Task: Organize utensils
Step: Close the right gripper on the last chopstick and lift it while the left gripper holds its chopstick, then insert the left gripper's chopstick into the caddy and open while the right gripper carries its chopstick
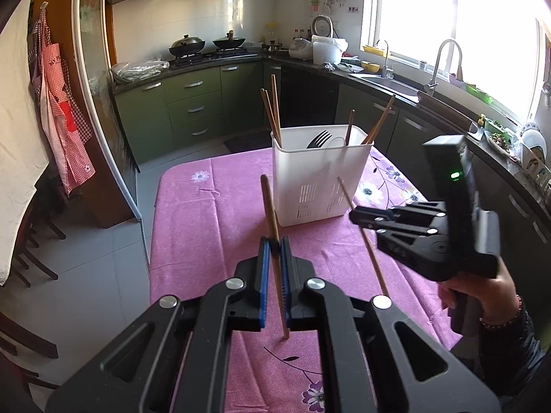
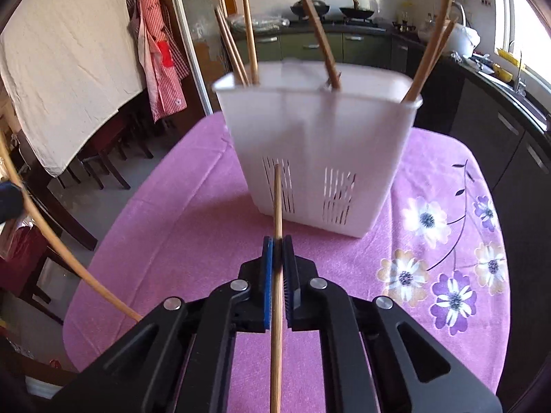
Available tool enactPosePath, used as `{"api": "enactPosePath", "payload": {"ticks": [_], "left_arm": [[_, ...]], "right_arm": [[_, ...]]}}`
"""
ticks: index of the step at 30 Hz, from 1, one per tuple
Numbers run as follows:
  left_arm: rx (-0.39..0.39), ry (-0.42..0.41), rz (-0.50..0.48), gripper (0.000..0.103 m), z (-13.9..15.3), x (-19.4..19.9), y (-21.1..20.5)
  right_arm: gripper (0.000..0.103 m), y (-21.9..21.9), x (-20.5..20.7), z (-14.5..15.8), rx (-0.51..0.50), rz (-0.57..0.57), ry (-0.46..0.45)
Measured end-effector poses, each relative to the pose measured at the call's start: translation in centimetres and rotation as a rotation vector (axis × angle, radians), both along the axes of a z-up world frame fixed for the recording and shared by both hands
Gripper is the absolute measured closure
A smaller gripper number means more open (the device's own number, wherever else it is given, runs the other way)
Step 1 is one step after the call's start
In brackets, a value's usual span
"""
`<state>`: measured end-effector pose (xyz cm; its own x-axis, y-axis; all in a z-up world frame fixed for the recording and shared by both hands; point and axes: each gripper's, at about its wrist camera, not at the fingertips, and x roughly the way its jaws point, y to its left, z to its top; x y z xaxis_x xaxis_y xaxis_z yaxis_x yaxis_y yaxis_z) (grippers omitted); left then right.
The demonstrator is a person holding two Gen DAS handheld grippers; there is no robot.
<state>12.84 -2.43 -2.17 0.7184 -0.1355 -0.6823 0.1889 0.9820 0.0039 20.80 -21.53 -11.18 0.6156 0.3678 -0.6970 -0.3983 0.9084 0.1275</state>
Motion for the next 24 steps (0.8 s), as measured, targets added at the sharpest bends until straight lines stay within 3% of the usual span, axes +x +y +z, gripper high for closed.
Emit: {"api": "enactPosePath", "payload": {"ticks": [8,18,24], "left_arm": [[0.006,-0.005,0.004,0.096,-0.1,-0.1,0.2],[-0.006,-0.009,-0.020,0.097,0.1,-0.5,-0.2],[-0.002,-0.044,-0.038,0.097,2.8,0.2,-0.5]], "right_arm": [[0.097,-4.2,-6.1,5.5,0.030,-0.007,-0.176],[0.097,-5.6,-9.1,5.9,0.036,-0.020,-0.194],[0.097,-6.2,-9.2,5.5,0.051,-0.024,-0.192]]}}
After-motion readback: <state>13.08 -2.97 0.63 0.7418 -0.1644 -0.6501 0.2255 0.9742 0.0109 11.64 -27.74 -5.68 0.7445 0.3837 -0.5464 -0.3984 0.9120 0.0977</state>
